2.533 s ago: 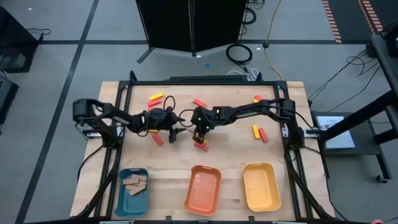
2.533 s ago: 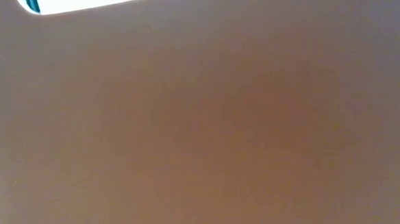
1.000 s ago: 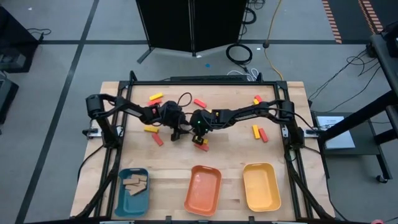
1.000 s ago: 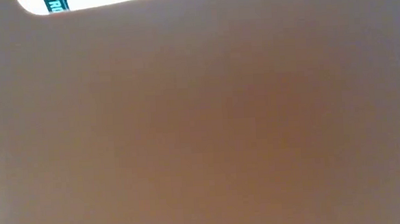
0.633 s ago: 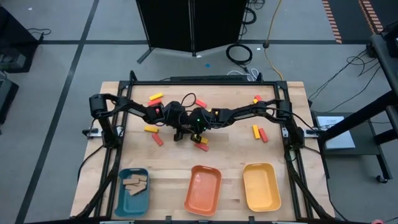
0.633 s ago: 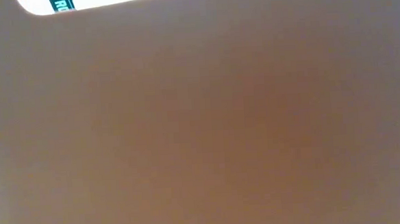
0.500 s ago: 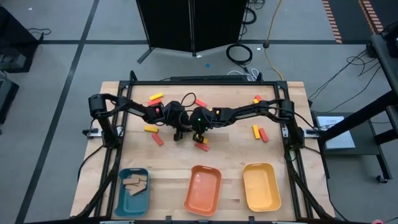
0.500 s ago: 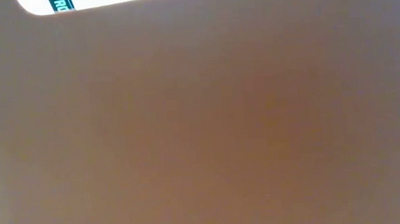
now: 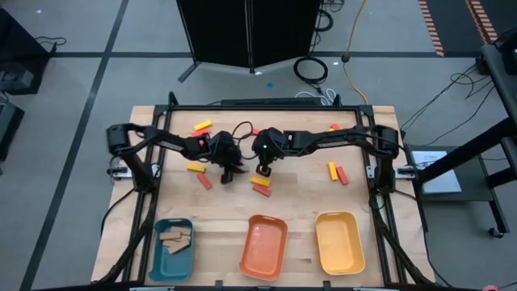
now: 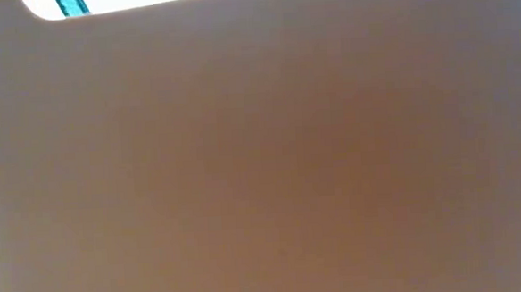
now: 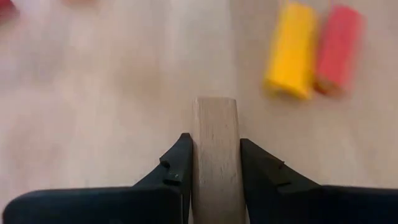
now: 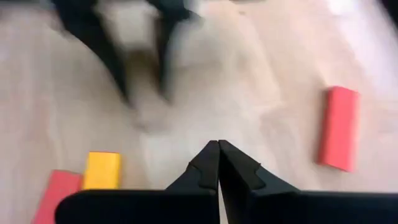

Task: Sort blocks
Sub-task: Put the brown block into the blue bin

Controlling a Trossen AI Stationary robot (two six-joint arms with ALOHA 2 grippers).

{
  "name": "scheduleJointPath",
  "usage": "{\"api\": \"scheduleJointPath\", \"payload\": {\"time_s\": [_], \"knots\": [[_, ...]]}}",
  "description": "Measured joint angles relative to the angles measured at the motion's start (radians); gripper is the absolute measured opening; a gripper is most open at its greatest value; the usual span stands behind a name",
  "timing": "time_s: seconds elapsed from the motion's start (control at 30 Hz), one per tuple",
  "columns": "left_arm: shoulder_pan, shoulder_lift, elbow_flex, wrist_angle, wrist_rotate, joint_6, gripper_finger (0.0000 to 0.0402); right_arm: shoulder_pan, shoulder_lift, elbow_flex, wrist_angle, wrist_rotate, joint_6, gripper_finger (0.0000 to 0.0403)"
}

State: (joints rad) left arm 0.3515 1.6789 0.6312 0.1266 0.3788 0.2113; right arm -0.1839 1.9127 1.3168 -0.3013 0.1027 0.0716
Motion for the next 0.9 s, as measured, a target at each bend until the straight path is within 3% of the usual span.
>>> {"api": "scheduleJointPath", "payload": {"time_s": [0.17, 0.33, 0.53, 0.77, 0.9], "knots": [[-0.018, -0.220, 0.001, -0.255, 0.012, -0.009, 0.0092, 0.003, -0.062, -0.079, 0.048, 0.105, 0.010, 0.0000], [-0.082, -0.436, 0.001, -0.505, 0.054, -0.102, 0.0091, -0.018, -0.163, -0.241, 0.226, 0.104, 0.022, 0.0000], [-0.227, -0.657, 0.001, -0.697, 0.168, -0.284, 0.0091, -0.032, -0.290, -0.353, 0.277, 0.102, 0.076, 0.0000], [-0.447, -0.792, 0.001, -0.859, 0.159, -0.583, 0.0091, -0.019, -0.365, -0.369, 0.272, 0.107, 0.090, 0.0000], [-0.580, -0.825, 0.000, -0.887, 0.097, -0.743, 0.0091, -0.009, -0.368, -0.369, 0.274, 0.106, 0.080, 0.0000]]}}
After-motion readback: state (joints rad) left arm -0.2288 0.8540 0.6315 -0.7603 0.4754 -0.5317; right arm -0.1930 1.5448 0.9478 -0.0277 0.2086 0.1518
